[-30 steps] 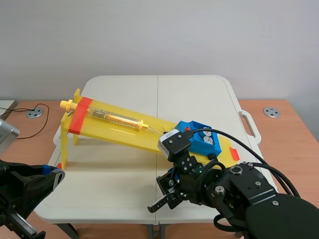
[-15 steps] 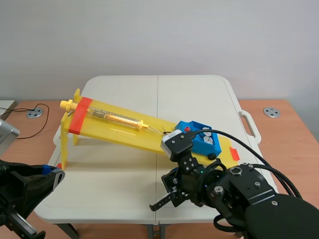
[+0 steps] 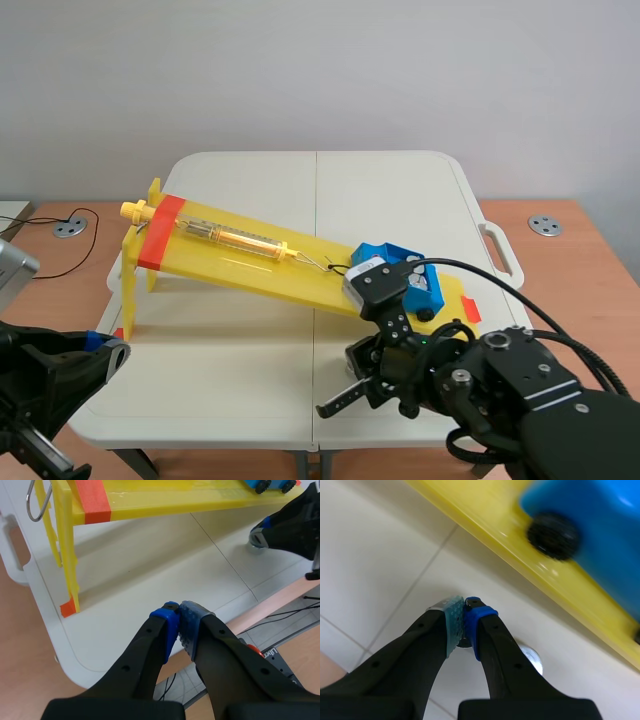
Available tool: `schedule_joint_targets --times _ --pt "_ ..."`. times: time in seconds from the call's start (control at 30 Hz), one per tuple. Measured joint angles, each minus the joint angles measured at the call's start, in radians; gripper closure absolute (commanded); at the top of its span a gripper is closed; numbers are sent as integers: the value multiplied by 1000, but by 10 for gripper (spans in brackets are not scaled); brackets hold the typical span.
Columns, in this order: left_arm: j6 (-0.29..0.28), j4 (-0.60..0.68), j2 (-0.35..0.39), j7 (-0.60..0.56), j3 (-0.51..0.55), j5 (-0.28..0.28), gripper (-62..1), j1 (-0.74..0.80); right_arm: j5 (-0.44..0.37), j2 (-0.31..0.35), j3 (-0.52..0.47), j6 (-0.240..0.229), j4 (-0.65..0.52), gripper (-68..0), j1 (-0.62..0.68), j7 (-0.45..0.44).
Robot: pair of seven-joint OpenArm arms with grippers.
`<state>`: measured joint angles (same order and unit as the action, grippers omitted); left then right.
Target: Place the four metal weights on the blue cart on the ramp.
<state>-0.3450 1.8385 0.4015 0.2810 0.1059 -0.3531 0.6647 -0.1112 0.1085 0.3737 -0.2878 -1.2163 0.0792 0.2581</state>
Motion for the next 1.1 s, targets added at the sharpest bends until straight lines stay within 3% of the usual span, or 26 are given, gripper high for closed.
schedule_joint_targets --times 0.23,0.57,0.83,1.1 --pt "0 0 0 0 0 0 -38 0 -87 88 -86 -27 -272 -7 153 82" --pt "0 0 0 0 0 0 -38 0 -279 99 -312 -120 -561 -7 312 198" --pt "0 0 0 0 0 0 -38 0 -481 99 -505 -166 -651 -6 335 226" --pt "0 0 0 0 0 0 -38 0 -484 40 -562 -166 -631 -6 260 227"
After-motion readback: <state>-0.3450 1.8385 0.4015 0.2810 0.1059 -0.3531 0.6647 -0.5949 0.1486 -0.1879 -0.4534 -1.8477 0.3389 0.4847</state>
